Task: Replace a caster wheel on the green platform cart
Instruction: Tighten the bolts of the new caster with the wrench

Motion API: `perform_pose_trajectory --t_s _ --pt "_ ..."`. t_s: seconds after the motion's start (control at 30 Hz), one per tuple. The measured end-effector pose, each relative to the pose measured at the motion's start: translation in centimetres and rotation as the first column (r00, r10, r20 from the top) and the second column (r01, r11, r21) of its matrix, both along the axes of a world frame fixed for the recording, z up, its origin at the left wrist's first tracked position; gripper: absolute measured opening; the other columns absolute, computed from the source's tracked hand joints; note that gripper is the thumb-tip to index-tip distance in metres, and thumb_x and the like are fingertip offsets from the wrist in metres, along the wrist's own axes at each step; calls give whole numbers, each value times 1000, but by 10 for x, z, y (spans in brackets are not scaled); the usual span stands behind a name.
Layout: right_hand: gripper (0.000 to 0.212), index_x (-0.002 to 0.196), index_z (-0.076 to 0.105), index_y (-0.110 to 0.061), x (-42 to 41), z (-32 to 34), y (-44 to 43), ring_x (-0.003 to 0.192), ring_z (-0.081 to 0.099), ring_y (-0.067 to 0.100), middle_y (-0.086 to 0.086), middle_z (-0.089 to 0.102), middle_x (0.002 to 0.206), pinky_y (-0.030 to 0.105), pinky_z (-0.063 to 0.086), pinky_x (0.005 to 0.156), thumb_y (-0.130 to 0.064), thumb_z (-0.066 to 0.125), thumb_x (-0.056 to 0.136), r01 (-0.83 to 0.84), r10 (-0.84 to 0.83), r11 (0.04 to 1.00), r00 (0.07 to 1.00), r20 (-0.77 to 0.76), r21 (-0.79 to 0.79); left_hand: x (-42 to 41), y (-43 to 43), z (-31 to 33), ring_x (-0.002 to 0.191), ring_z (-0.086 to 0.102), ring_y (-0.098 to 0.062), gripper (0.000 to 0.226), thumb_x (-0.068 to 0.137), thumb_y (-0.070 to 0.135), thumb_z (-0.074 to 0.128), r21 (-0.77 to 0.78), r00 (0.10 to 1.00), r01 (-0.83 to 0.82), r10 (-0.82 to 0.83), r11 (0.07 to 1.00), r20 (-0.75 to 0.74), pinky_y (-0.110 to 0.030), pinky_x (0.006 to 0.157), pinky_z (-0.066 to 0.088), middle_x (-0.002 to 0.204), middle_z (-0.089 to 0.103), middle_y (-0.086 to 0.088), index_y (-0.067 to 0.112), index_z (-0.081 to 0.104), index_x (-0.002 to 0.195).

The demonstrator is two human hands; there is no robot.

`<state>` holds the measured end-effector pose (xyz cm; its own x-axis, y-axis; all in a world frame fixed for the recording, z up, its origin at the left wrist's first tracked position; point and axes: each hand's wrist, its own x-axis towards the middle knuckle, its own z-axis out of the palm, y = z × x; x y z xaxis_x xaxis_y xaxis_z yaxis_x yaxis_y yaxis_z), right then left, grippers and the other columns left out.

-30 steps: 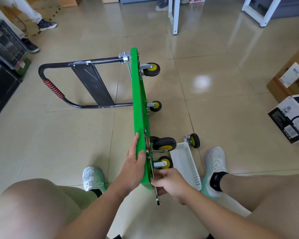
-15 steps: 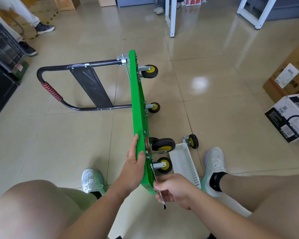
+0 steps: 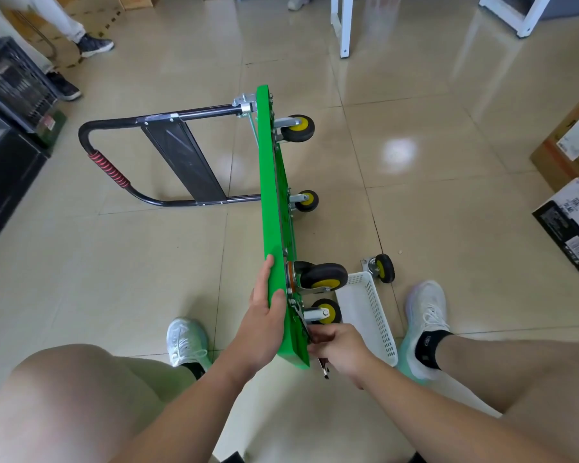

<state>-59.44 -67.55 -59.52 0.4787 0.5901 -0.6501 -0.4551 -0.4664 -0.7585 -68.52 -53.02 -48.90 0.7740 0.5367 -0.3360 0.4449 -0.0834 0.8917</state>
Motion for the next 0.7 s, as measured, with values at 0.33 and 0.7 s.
perform_pose_trajectory --t_s 0.33,0.7 --pt "42 119 74 -12 7 -19 11 109 70 18 -1 76 111 42 49 107 8 74 82 43 -44 999 998 38 17 0 0 -1 140 47 -15 59 95 55 33 -19 1000 3 -3 1000 0 -47 120 38 162 33 13 78 11 145" --pt "40 116 75 -11 3 13 -4 89 74 18 2 78 98 30 60 81 5 77 80 -59 60 998 998 -20 22 1 0 1 142 45 -12 59 94 57 33 -13 1000 3 -3 1000 1 -46 121 37 163 32 14 78 10 144"
